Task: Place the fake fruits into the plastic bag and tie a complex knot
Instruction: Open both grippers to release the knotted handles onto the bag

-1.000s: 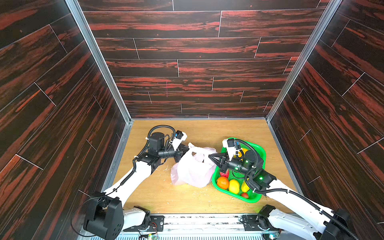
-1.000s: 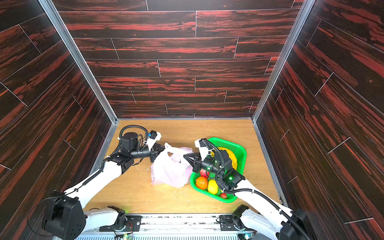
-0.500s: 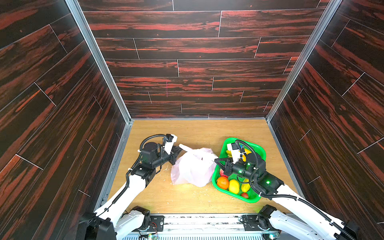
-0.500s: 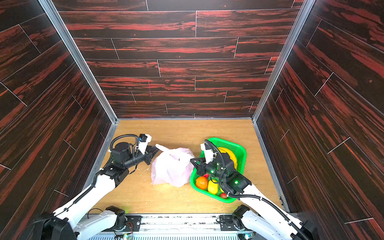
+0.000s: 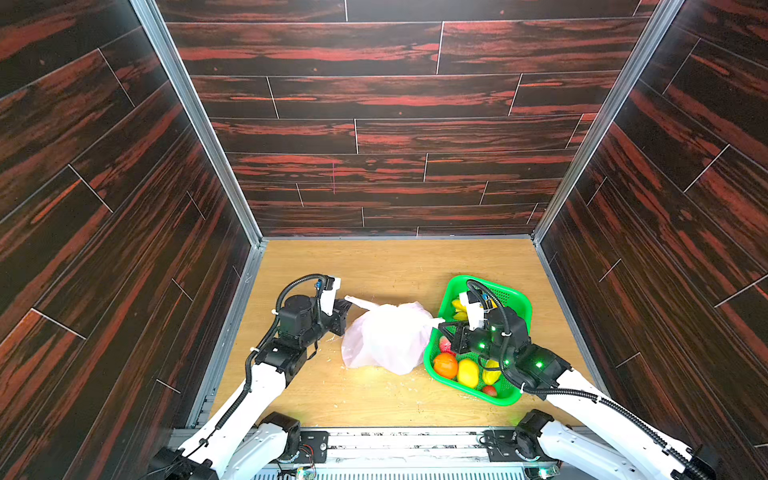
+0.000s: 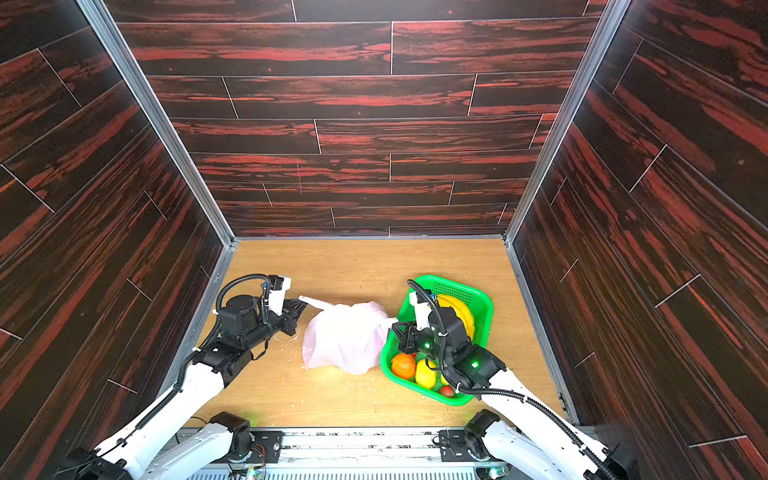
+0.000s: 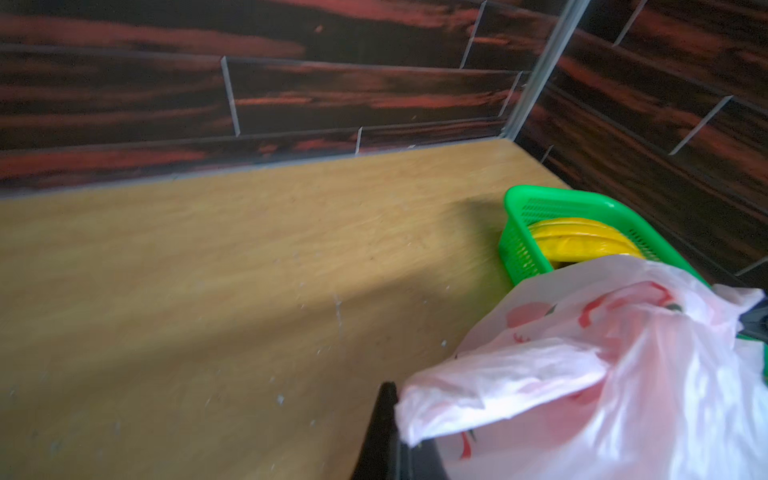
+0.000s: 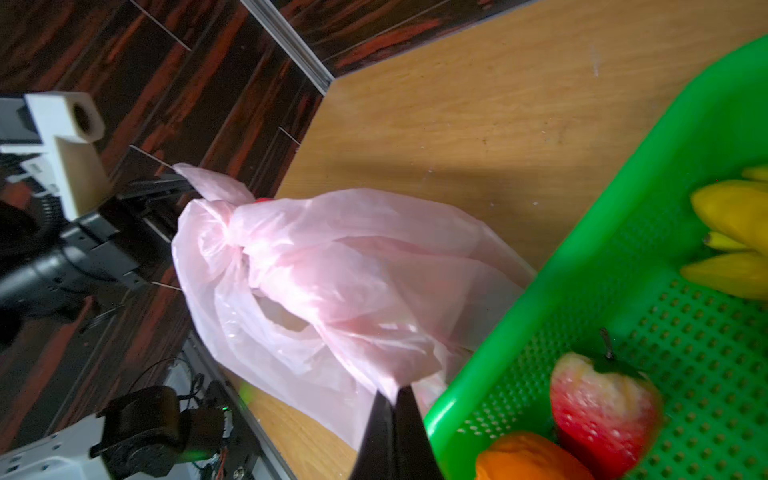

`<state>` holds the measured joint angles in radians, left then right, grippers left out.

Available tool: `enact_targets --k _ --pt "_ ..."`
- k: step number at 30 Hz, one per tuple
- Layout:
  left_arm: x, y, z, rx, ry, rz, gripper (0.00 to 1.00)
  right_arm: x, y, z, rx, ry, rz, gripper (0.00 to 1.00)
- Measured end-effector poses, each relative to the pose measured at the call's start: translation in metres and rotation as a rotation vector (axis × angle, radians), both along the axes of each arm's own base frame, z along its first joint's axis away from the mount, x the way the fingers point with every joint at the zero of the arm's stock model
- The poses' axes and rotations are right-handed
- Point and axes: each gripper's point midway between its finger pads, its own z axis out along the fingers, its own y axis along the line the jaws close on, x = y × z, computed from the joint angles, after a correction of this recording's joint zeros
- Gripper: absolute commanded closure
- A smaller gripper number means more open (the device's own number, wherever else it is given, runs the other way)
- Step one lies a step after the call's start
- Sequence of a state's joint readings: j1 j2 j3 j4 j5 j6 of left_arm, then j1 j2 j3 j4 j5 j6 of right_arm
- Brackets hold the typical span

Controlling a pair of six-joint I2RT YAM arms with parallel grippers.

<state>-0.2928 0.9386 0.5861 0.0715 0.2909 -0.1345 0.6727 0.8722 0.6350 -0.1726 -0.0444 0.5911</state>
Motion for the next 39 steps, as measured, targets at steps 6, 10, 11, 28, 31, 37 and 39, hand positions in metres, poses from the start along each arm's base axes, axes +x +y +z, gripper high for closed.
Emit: enact_targets --k 6,10,11,28,31,37,39 --pt "-0.007 0.019 -0.024 -0.001 0.088 0.082 1.0 0.009 -0.015 -0.009 -0.021 0.033 -0.053 1.0" --pt "-0.009 0.032 -0.04 -0.004 0.148 0.137 1.0 0.013 -0.025 -0.018 -0.029 0.065 -0.077 1.0" --pt "-0.01 0.035 -0.043 -0.009 0.162 0.153 1.0 0.013 -0.027 -0.022 -0.031 0.075 -0.082 1.0" --pt "-0.01 0.05 -0.069 -0.055 0.257 0.257 1.0 0.012 -0.032 -0.045 -0.033 0.139 -0.063 1.0" --pt "-0.009 0.052 -0.069 -0.056 0.258 0.266 1.0 0.012 -0.029 -0.047 -0.031 0.147 -0.047 1.0" --pt "-0.01 0.056 -0.067 -0.058 0.255 0.29 0.71 0.012 -0.026 -0.041 -0.033 0.138 -0.016 0.61" --pt "-0.008 0.065 -0.061 -0.064 0.241 0.33 0.55 0.016 -0.028 -0.032 -0.044 0.112 -0.019 0.4"
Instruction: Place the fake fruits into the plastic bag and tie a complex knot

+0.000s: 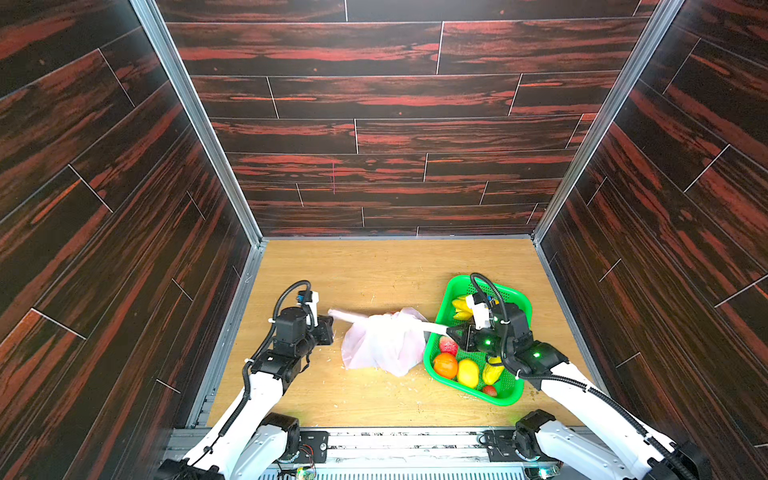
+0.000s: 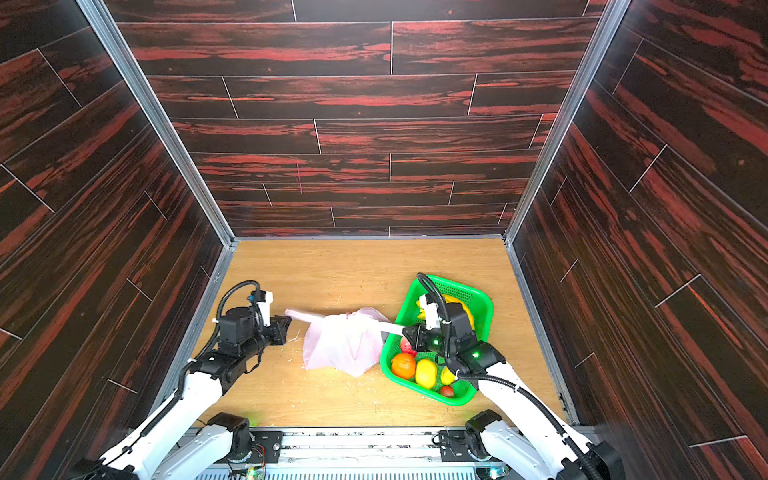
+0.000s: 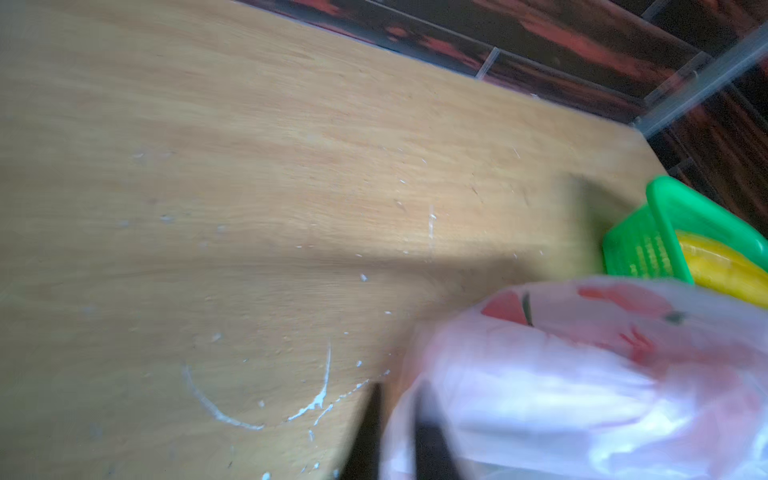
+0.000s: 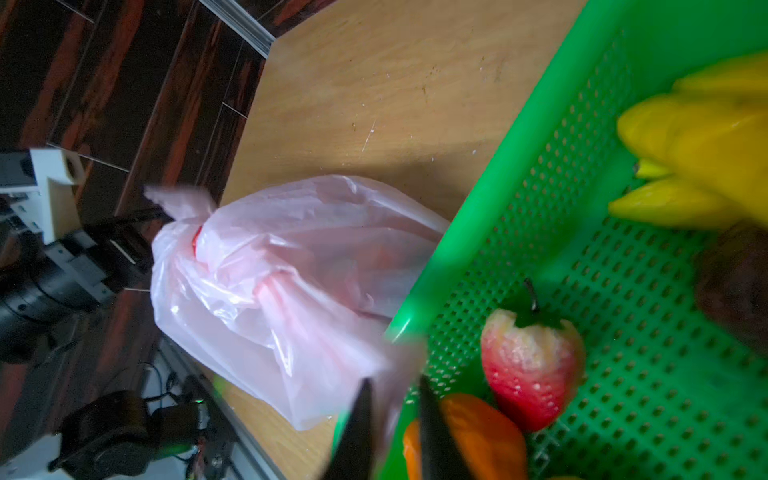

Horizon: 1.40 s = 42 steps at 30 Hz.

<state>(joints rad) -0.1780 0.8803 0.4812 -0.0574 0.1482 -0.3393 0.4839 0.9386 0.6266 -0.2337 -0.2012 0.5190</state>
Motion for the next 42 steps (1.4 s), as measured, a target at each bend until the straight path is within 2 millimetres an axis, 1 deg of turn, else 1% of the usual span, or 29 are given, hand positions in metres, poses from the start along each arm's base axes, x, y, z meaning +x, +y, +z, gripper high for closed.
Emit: enact_targets --k 3,5,7,9,11,13,14,16,18,20,23,25,29,33,36,39,42 --pt "0.001 0.009 0.016 -0.004 -0.033 0.051 0.4 0.009 -0.006 0.02 -0.019 -0.06 -0.009 0.22" --pt "0.001 0.016 0.033 0.003 -0.072 0.091 0.33 0.016 -0.015 0.034 -0.034 -0.105 -0.027 0.16" --pt "0.0 0.026 0.051 0.01 -0.126 0.142 0.28 0.024 -0.029 0.051 -0.045 -0.16 -0.066 0.13" --pt "-0.003 0.037 0.068 0.014 -0.181 0.201 0.23 0.032 -0.047 0.067 -0.057 -0.209 -0.122 0.11" --pt "-0.007 0.052 0.083 0.029 -0.237 0.281 0.2 0.039 -0.07 0.079 -0.081 -0.253 -0.191 0.07" --pt "-0.012 0.067 0.094 0.048 -0.282 0.362 0.17 0.043 -0.091 0.085 -0.112 -0.287 -0.258 0.01" --pt "-0.014 0.075 0.099 0.056 -0.301 0.403 0.15 0.045 -0.103 0.088 -0.131 -0.306 -0.304 0.01" --pt "-0.019 0.089 0.108 0.075 -0.335 0.481 0.14 0.045 -0.123 0.091 -0.166 -0.338 -0.379 0.01" --pt "-0.023 0.102 0.112 0.093 -0.359 0.549 0.12 0.044 -0.144 0.09 -0.206 -0.373 -0.464 0.01" --pt "-0.027 0.112 0.111 0.113 -0.365 0.606 0.12 0.043 -0.164 0.085 -0.245 -0.402 -0.551 0.01" --pt "-0.03 0.123 0.103 0.148 -0.363 0.666 0.11 0.04 -0.19 0.066 -0.306 -0.429 -0.661 0.01" --pt "-0.032 0.128 0.093 0.181 -0.347 0.693 0.11 0.041 -0.205 0.046 -0.348 -0.428 -0.725 0.01" --pt "-0.034 0.136 0.074 0.243 -0.307 0.724 0.11 0.044 -0.226 0.007 -0.44 -0.389 -0.795 0.01" --pt "-0.032 0.138 0.053 0.297 -0.25 0.723 0.11 0.052 -0.241 -0.027 -0.487 -0.336 -0.829 0.01" --pt "-0.031 0.139 0.042 0.323 -0.22 0.719 0.11 0.058 -0.247 -0.047 -0.501 -0.323 -0.834 0.01" --pt "-0.03 0.139 0.038 0.339 -0.209 0.715 0.11 0.064 -0.247 -0.063 -0.507 -0.327 -0.82 0.01" --pt "-0.029 0.14 0.039 0.356 -0.214 0.714 0.11 0.072 -0.248 -0.07 -0.511 -0.349 -0.813 0.01"
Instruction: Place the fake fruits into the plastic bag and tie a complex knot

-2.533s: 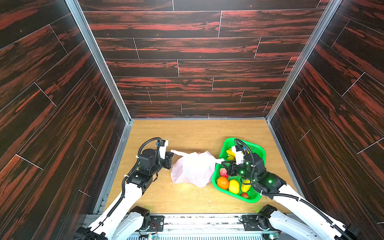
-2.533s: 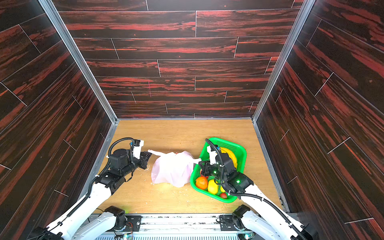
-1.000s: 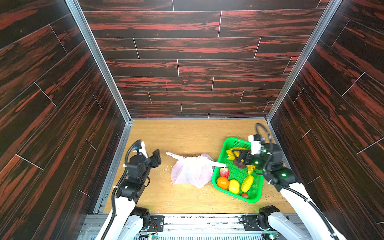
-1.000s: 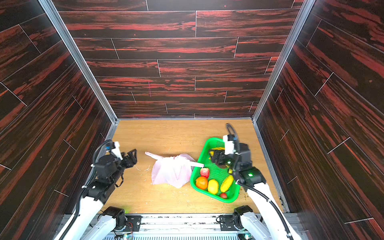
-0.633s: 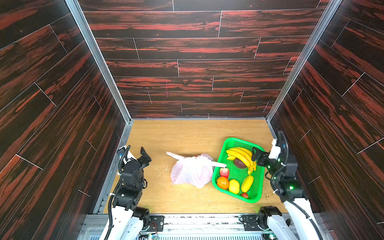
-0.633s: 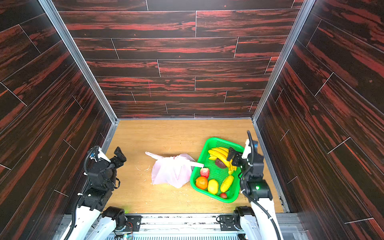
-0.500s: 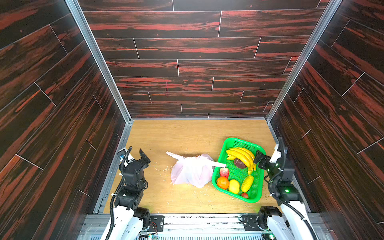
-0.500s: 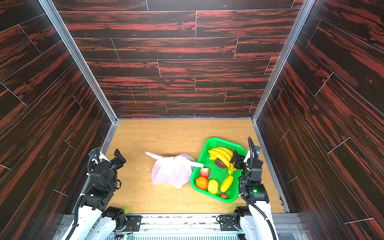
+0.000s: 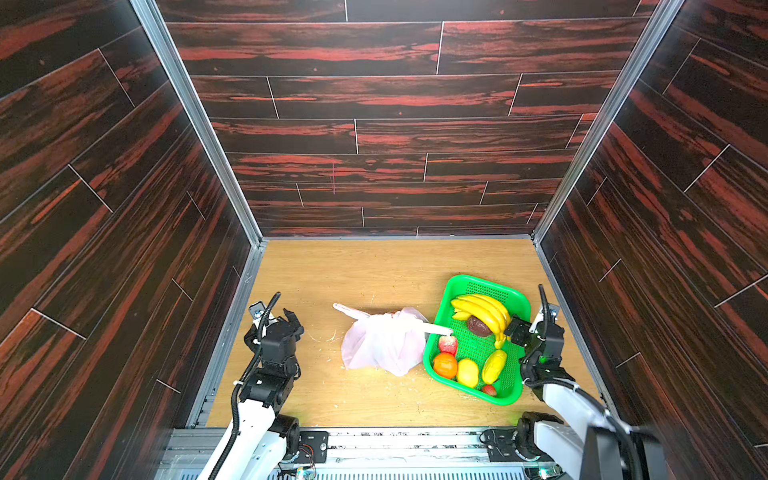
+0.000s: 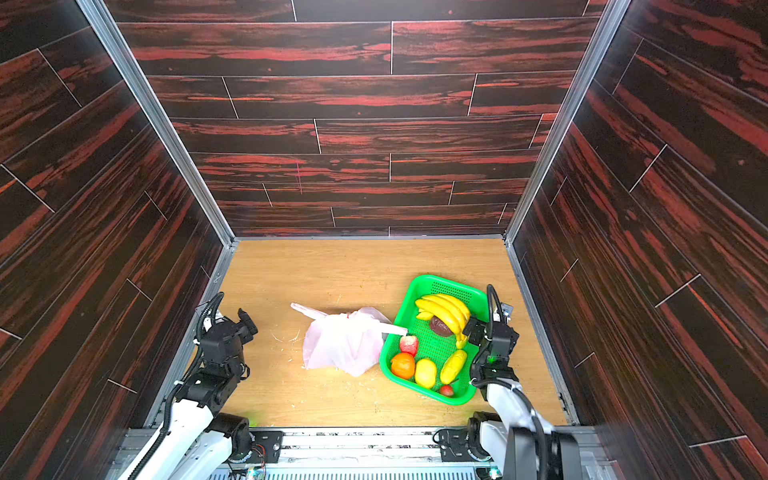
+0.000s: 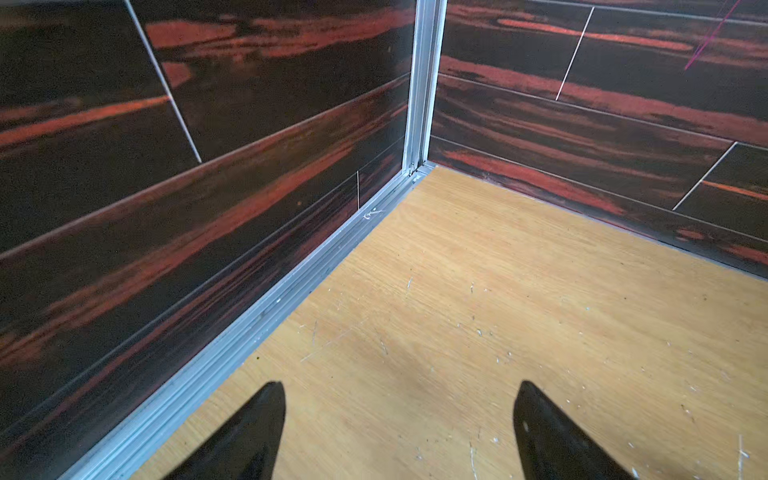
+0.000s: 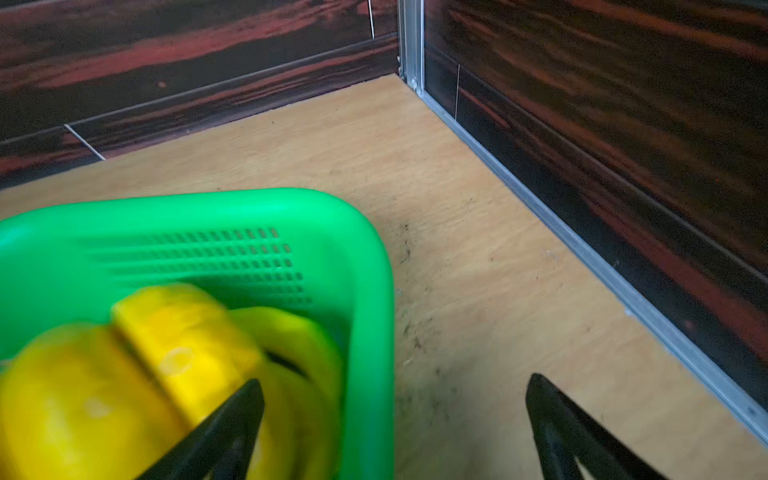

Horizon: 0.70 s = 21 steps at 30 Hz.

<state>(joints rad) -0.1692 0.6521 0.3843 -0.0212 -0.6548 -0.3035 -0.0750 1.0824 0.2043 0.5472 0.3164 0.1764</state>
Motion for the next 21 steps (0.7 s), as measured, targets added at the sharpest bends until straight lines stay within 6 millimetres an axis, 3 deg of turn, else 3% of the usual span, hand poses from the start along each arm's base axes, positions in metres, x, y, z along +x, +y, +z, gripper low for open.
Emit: enact_targets --k 15,21 --pt "0.008 0.012 -0.033 0.074 0.114 0.056 0.11 0.048 0.02 0.026 -0.044 -0.282 0.161 0.01" --pt "0.016 0.016 -0.044 0.094 0.139 0.067 0.11 0.063 0.022 0.029 -0.037 -0.275 0.18 0.01"
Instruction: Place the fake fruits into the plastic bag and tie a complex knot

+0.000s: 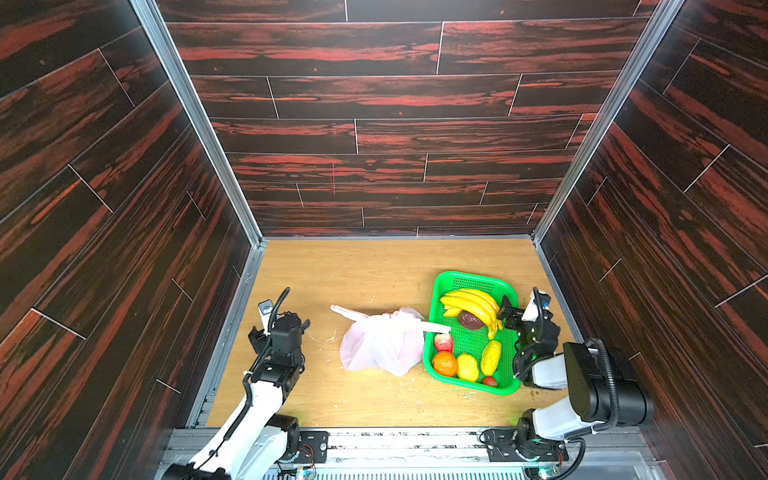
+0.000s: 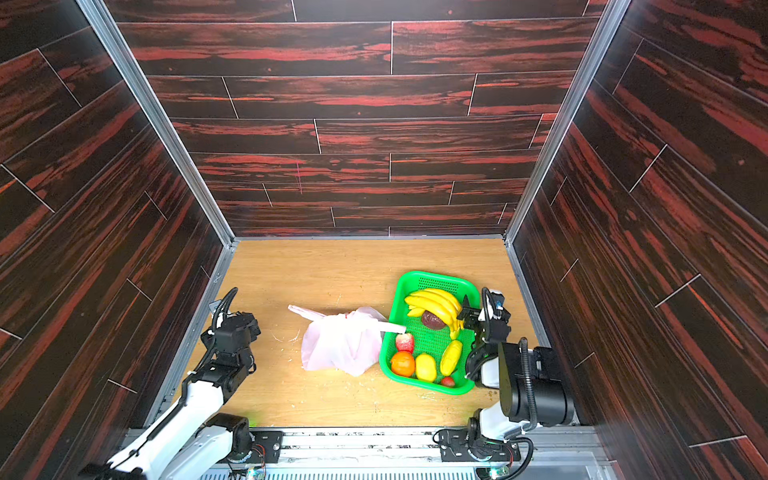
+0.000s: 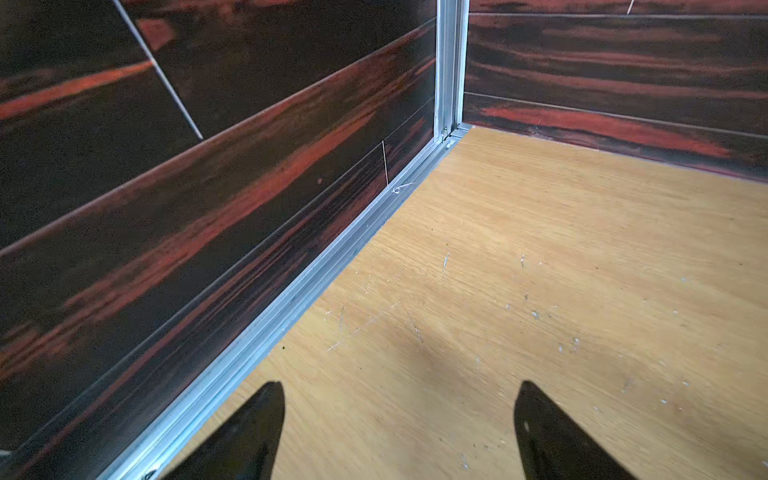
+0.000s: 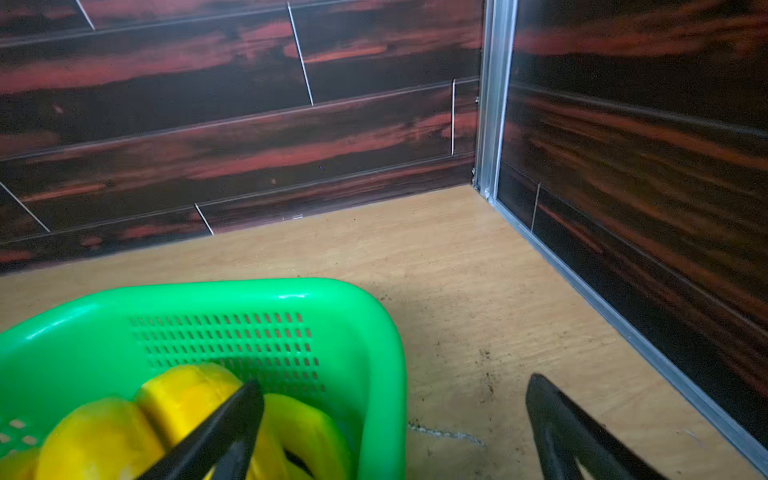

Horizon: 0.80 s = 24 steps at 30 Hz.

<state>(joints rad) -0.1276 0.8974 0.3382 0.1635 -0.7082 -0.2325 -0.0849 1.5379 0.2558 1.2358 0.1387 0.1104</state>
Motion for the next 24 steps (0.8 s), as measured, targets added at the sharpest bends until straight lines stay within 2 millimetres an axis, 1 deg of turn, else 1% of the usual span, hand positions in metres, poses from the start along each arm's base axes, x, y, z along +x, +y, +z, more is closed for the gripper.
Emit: enact_targets --k 3,6,11,14,17,21,24 --pt "0.006 0.006 -0.008 0.013 0.01 0.011 0.1 0.009 0.0 0.004 0.001 0.003 0.004 0.01" --pt "0.014 0.012 -0.019 0.015 0.01 0.007 0.1 0.008 0.0 -0.003 0.003 0.031 0.005 0.01" --pt "0.035 0.009 -0.035 0.021 0.016 -0.062 0.1 0.007 0.0 -0.005 -0.001 0.043 0.005 0.01" --pt "0.048 0.003 -0.038 0.016 -0.003 -0.121 0.09 0.007 0.0 -0.006 -0.004 0.044 0.006 0.01" --pt "0.054 -0.002 -0.037 0.007 -0.012 -0.173 0.08 0.007 0.0 -0.006 -0.005 0.045 0.006 0.01" --pt "0.059 -0.003 -0.031 -0.006 -0.049 -0.209 0.07 0.007 0.001 -0.006 -0.007 0.045 0.007 0.01" --pt "0.058 -0.002 -0.027 -0.017 -0.078 -0.225 0.07 0.007 0.001 -0.006 -0.007 0.045 0.007 0.01"
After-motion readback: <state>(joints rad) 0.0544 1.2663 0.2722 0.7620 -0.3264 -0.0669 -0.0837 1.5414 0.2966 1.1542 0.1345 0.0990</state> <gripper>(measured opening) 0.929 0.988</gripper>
